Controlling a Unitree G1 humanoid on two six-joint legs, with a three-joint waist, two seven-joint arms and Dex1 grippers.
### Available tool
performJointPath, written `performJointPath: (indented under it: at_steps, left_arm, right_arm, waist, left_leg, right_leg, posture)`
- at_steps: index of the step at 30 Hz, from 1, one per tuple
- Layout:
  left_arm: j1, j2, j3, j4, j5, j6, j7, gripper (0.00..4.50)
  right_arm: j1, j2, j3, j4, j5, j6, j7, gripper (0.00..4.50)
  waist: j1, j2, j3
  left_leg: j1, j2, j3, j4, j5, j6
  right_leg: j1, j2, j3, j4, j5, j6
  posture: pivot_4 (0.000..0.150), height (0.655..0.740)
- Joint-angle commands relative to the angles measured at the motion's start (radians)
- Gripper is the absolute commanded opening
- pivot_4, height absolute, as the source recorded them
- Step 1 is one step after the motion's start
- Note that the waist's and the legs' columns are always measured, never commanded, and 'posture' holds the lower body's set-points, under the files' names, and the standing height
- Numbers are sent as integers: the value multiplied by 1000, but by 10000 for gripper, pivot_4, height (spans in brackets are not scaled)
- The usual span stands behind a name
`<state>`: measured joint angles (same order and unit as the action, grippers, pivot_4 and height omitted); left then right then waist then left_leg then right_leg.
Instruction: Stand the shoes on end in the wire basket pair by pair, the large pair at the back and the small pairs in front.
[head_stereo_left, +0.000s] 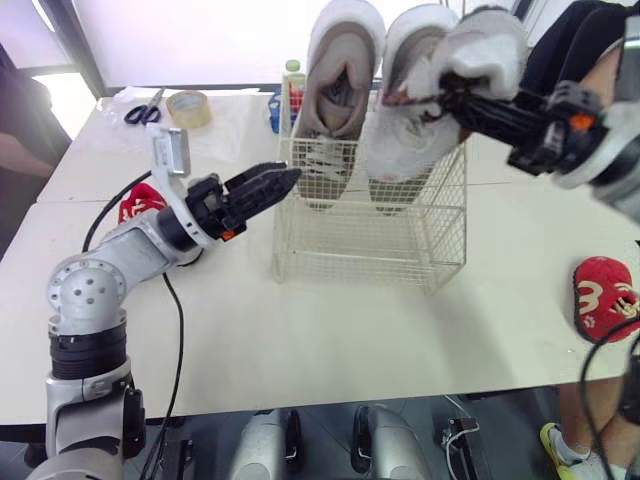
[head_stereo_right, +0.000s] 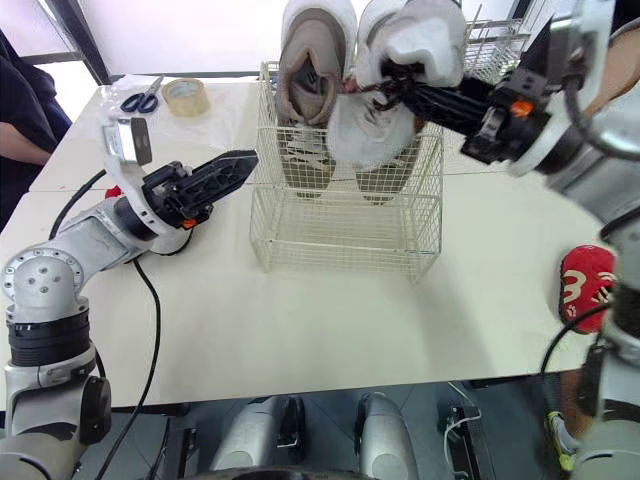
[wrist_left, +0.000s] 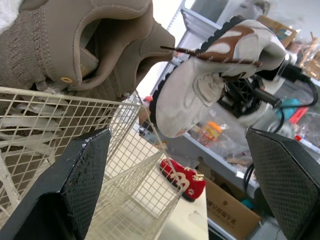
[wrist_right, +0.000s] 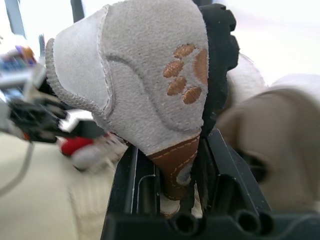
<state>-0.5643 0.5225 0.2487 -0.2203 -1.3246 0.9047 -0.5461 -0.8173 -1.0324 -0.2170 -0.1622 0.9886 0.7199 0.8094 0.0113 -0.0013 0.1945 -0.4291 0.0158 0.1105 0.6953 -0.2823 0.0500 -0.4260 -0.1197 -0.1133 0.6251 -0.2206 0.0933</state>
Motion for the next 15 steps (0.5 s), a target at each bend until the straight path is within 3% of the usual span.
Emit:
performJointPath:
  at_steps: [1, 7, 15]
  left_arm:
    - [-24, -11, -15, -40, 28, -26, -20, 44231]
    - [-27, -32, -31, -51, 47, -35, -21, 44231]
    - [-23, -53, -33, -71, 48, -33, -10, 44231]
  right_arm:
    - [-86, -63, 69, 85, -141, -84, 191, 4401]
    - [-174, -55, 212, 217, -363, -240, 414, 4401]
    - [-269, 42, 313, 402, -561, -423, 577, 4401]
  waist:
    - [-1, 0, 0]
    - [-2, 0, 0]
    - [-1, 0, 0]
  left_leg:
    - [0, 0, 0, 0, 0, 0]
    - [0, 0, 1, -1, 3, -6]
    - [-1, 0, 1, -1, 4, -7]
  right_leg:
    - [0, 0, 0, 0, 0, 0]
    - [0, 0, 0, -2, 0, 0]
    - [0, 0, 0, -3, 0, 1]
  posture:
    - [1500, 7400]
    - [1500, 7400]
    - [1500, 7400]
